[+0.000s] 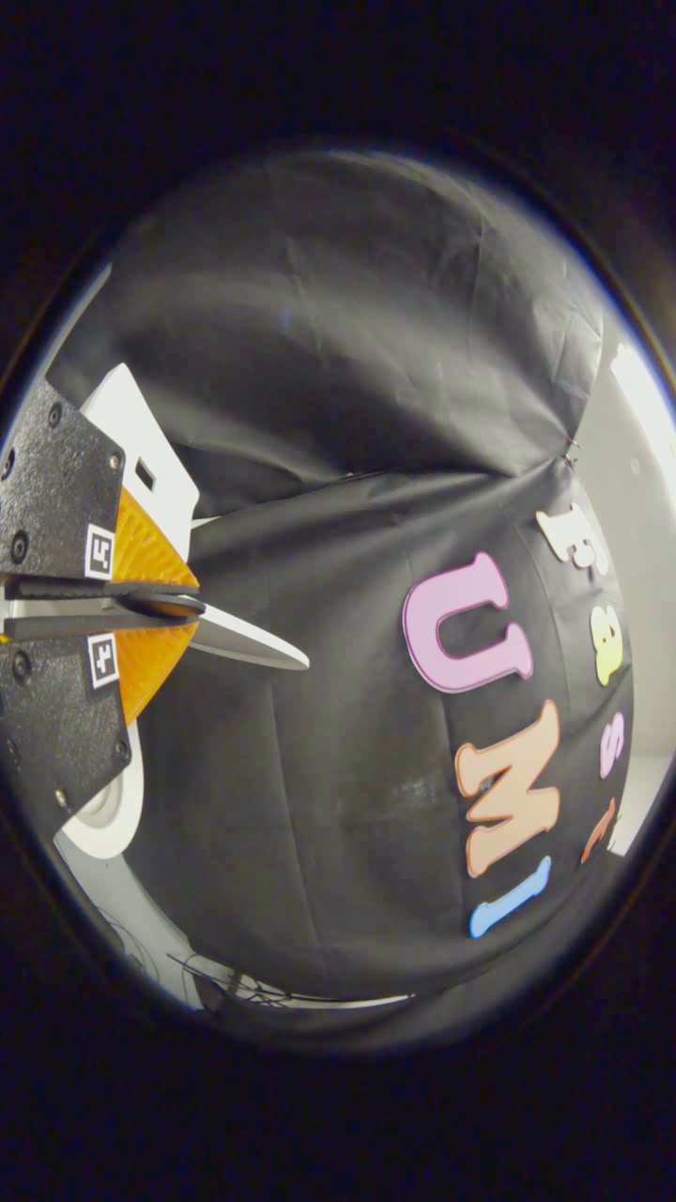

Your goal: Open the toilet lid.

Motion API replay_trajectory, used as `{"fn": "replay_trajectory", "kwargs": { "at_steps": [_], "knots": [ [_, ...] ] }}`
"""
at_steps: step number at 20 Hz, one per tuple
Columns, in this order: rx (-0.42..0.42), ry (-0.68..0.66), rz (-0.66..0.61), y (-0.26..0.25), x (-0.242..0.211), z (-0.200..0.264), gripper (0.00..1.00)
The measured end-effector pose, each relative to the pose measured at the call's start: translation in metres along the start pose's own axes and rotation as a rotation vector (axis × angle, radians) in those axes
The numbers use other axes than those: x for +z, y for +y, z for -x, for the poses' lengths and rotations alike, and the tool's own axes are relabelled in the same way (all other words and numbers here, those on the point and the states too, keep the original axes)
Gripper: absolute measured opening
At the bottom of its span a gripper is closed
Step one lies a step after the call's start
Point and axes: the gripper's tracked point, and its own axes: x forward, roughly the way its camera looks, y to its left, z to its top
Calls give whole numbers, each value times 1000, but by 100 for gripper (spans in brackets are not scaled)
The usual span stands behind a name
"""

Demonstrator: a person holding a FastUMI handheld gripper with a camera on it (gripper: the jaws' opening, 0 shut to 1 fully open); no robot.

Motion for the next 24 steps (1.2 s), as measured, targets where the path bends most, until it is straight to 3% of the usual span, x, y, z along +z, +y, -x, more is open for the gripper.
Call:
{"fn": "replay_trajectory", "kwargs": {
  "at_steps": [15, 24],
  "knots": [
    [80, 47, 180, 89, 5, -26, 7],
    [164, 64, 215, 138, -4, -43, 8]
  ]
}}
